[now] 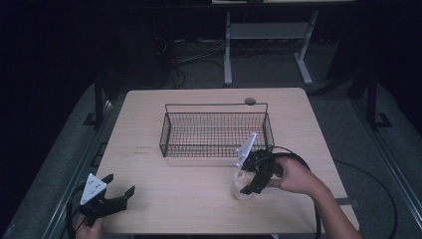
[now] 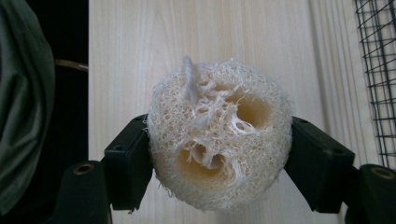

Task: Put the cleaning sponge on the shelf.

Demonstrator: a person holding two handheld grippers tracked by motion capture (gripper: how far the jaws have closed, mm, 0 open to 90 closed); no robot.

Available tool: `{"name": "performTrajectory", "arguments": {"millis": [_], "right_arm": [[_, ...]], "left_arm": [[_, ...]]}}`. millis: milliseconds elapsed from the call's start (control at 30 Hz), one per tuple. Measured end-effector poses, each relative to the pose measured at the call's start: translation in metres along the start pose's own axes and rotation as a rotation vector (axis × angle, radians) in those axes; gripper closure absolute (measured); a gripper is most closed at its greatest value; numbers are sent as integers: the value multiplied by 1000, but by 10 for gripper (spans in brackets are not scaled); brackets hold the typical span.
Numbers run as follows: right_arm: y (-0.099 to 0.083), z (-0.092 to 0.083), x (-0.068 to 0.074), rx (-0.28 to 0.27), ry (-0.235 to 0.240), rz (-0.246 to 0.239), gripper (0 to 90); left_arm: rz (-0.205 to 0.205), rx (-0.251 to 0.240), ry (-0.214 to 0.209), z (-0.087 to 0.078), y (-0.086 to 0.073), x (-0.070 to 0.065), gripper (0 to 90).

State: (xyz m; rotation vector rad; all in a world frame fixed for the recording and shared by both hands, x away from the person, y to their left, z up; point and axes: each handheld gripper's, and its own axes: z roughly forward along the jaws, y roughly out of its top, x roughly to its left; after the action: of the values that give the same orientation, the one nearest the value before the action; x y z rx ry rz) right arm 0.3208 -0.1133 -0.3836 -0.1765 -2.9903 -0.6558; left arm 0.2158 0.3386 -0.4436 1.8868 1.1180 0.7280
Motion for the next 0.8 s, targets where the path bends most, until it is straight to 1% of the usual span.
{"name": "performTrajectory", "arguments": {"millis": [233,333,600,667,800], "right_arm": [[7,-8,-4,-11,-8,-11,284],[9,-9,-5,-19,-1,-8,285],[14,-14,-10,-14,-8,-13,285],[15,-15,-11,-27,1,-13,285],[17,-18,-12,-23,-5,-12,285]], "left_arm": [[-2,-3,2,0,0,0,137],[-2,-2,2,0,0,0,137],[-3,-1,4,0,0,0,137],[-4,-1,4,0,0,0,137],[0,1,3,1,1,-1,137]]}}
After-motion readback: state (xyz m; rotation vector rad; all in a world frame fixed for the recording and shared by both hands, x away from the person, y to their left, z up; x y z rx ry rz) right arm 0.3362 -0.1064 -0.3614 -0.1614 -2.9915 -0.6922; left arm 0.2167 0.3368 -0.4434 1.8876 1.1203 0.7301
